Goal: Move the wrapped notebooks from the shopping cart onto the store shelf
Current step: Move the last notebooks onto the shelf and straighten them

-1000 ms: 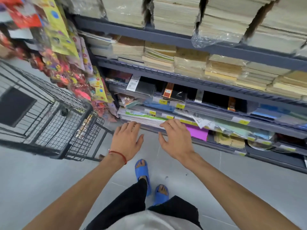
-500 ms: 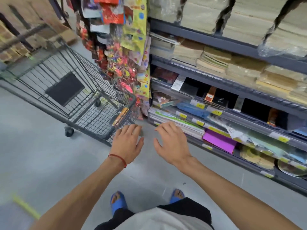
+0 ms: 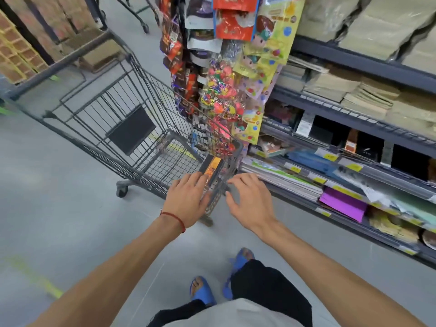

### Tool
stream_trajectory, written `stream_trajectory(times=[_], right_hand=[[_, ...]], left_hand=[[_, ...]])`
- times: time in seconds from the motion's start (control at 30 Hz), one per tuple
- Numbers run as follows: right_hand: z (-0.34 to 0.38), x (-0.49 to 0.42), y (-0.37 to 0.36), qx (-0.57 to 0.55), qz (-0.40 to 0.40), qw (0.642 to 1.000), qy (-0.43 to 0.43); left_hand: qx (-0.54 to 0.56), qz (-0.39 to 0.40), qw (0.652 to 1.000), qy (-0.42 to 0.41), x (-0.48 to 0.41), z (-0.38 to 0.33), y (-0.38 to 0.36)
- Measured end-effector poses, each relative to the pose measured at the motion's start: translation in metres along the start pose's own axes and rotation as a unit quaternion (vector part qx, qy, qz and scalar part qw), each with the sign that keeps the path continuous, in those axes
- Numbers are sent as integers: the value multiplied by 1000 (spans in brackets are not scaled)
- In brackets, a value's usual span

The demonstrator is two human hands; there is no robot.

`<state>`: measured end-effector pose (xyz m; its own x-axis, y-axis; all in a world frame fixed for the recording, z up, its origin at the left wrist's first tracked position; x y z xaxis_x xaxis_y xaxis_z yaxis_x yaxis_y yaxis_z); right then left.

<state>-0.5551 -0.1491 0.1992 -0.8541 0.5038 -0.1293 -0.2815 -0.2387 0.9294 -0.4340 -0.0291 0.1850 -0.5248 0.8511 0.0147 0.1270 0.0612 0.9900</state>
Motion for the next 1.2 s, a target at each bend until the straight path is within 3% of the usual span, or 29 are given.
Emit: stream_trajectory(times=[0.33,0.57,0.8,1.03,1.2], right_hand=[[-9,-95,-50,-80,-20,995,-63],[-14,-137,-84,-83,34,989,-118],[-11,-154,-137,-89,42,969,-225],[-4,-166,-209,-89,18,926,-367],[-9,-171,-256,-32,23,919,-393]], left_hand=[[5,49,999,9,-79,74,-25],[8,104,994,12,-123,110,-54],[7,197,979,-59,-163,150,-101],[28,265,955,-131,-206,194,-161],[27,305,936,-173,-223,203,-210]])
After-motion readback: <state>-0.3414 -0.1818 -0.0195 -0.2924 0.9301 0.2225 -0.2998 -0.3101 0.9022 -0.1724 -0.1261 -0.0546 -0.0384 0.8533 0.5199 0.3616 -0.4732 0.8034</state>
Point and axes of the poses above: each hand's wrist, its own x-axis away from the middle knuckle, its own y-axis out of the back of the hand, z = x × y, the point moved 5 cm from there along -x, towards the middle knuckle
